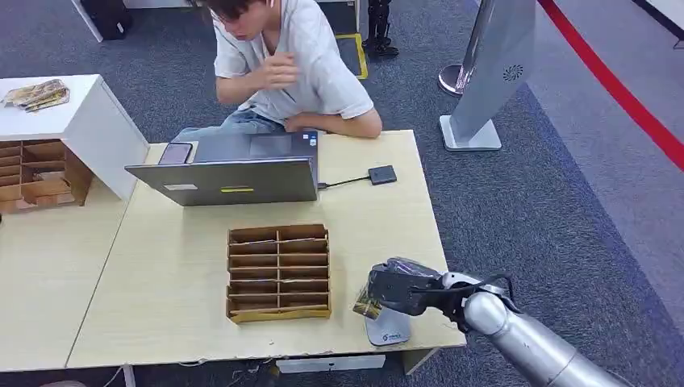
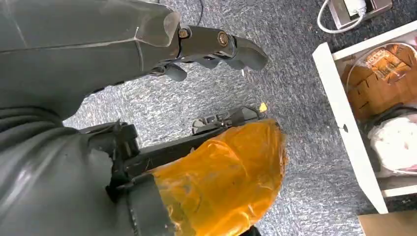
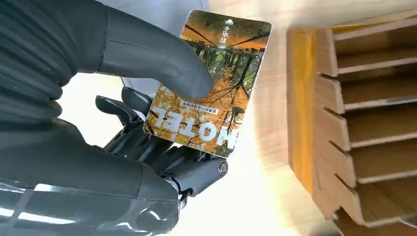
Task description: Pass the card to the sensor for recognition and then transmit it.
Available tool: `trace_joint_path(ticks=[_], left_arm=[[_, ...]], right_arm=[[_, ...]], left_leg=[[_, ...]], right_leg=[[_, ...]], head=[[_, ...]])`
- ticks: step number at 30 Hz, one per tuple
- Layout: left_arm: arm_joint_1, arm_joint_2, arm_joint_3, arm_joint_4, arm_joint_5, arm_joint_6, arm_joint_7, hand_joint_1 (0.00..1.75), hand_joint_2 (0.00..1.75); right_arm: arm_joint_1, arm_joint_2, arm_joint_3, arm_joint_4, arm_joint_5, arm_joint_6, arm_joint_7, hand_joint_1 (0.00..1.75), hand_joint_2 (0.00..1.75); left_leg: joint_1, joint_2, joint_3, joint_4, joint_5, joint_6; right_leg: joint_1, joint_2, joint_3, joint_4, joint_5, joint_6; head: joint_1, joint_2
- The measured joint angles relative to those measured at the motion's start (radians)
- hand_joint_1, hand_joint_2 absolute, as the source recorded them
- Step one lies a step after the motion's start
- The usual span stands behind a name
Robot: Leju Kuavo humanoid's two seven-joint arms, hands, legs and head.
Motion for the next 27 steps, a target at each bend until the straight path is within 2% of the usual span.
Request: trace_joint_path(ticks=[6, 19, 27], left_arm=[[-0.005, 0.000, -0.015, 0.000, 0.010, 0.003, 0.002, 0.00, 0.00], [-0.013, 0.008, -0.074, 0.002, 0.039, 0.013, 0.012, 0.00, 0.00], [-0.013, 0.011, -0.085, 0.002, 0.047, 0.013, 0.018, 0.00, 0.00]], right_arm=[[0.008, 0.000, 0.016, 0.020, 0.010, -0.003, 0.005, 1.75, 1.75], [0.021, 0.025, 0.043, 0.068, 0.128, -0.085, 0.061, 1.75, 1.75], [0.021, 0.043, 0.043, 0.082, 0.169, -0.102, 0.071, 1.75, 1.75]], left_leg=[[0.000, 0.000, 0.000, 0.000, 0.000, 0.000], [0.000, 0.000, 0.000, 0.000, 0.000, 0.000], [0.000, 0.000, 0.000, 0.000, 0.000, 0.000]], right_leg=[[0.000, 0.000, 0.000, 0.000, 0.000, 0.000], [0.000, 0.000, 0.000, 0.000, 0.000, 0.000], [0.000, 0.000, 0.000, 0.000, 0.000, 0.000]], head=[[0.000, 0.000], [0.000, 0.000], [0.000, 0.000]])
